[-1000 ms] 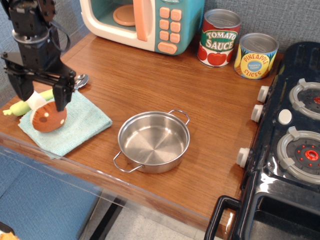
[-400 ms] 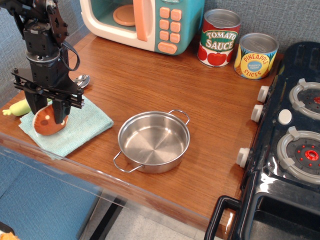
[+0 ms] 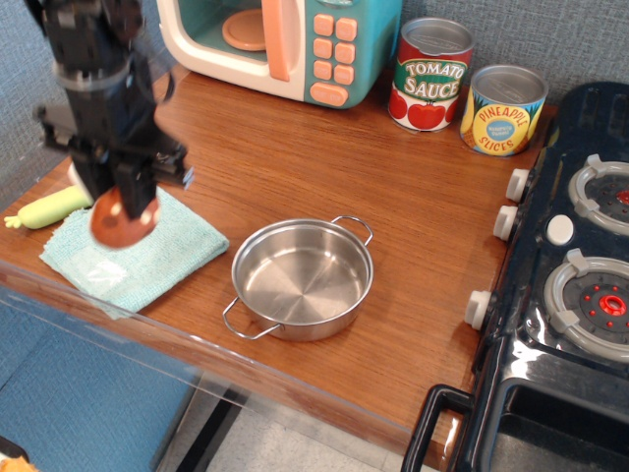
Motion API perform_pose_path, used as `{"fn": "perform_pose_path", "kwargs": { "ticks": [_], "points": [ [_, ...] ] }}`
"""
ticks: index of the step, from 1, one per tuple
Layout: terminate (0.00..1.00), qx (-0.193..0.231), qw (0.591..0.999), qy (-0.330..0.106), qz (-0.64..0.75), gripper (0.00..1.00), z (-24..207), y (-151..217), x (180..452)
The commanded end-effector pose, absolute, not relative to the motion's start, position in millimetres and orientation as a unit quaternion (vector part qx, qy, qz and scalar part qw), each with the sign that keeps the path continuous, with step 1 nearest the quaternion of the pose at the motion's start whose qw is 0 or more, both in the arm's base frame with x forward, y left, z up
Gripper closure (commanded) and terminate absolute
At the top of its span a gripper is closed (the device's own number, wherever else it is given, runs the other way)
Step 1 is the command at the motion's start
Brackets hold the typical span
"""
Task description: Place the mushroom in the silver pot.
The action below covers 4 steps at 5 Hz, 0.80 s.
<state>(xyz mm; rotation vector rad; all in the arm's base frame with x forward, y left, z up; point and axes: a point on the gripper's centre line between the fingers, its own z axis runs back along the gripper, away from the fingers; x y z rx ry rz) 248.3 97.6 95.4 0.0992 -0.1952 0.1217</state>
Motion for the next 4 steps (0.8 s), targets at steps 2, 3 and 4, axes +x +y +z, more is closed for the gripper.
{"fn": "perform_pose_path", "kwargs": {
  "ticks": [2, 3, 4],
  "points": [
    [0.0, -0.03, 0.998, -0.058, -0.023, 1.0, 84, -11, 258],
    [0.0, -0.031, 0.998, -0.054, -0.023, 1.0, 78, -17, 263],
    [0.0, -0.029, 0.998, -0.059, -0.021, 0.0, 76, -17, 263]
  ]
}}
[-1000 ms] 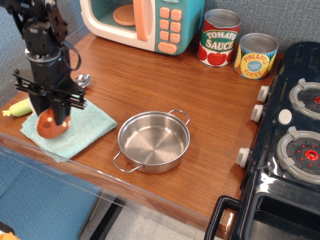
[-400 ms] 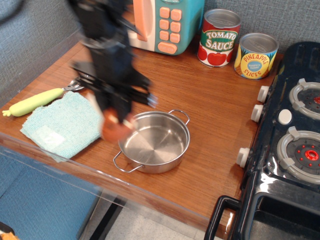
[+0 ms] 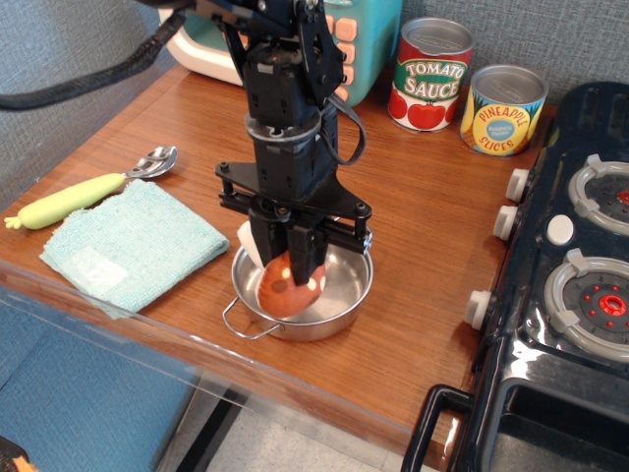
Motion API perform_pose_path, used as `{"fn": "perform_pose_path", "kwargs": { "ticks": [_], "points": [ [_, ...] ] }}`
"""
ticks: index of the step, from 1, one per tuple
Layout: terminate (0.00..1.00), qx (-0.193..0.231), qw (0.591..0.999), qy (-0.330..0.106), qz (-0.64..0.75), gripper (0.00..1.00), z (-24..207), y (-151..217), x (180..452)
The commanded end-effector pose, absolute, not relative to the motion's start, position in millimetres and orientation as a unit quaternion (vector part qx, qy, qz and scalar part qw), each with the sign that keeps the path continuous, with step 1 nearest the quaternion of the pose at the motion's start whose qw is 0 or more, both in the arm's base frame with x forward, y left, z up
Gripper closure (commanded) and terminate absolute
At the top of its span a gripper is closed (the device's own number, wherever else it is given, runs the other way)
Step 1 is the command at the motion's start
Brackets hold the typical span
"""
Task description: Place the mushroom in the silver pot.
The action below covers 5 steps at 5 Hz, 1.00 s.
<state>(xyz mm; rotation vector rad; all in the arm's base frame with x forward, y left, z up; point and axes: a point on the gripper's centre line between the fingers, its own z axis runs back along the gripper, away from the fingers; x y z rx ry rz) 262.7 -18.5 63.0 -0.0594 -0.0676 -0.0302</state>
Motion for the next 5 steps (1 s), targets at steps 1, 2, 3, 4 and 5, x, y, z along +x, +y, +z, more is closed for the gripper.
{"fn": "perform_pose_path", "kwargs": {
  "ticks": [1, 2, 3, 4, 5],
  "points": [
    [0.0, -0.021, 0.998, -0.065, -0.017, 0.0, 88, -17, 259],
    [0.0, -0.002, 0.997, -0.078, -0.009, 0.0, 101, -19, 253],
    [0.0, 0.008, 0.997, -0.081, -0.006, 0.0, 107, -19, 249],
    [0.0, 0.008, 0.997, -0.081, -0.006, 0.0, 107, -19, 249],
    [1.0, 0.008, 0.997, -0.081, -0.006, 0.0, 107, -19, 249]
  ]
}}
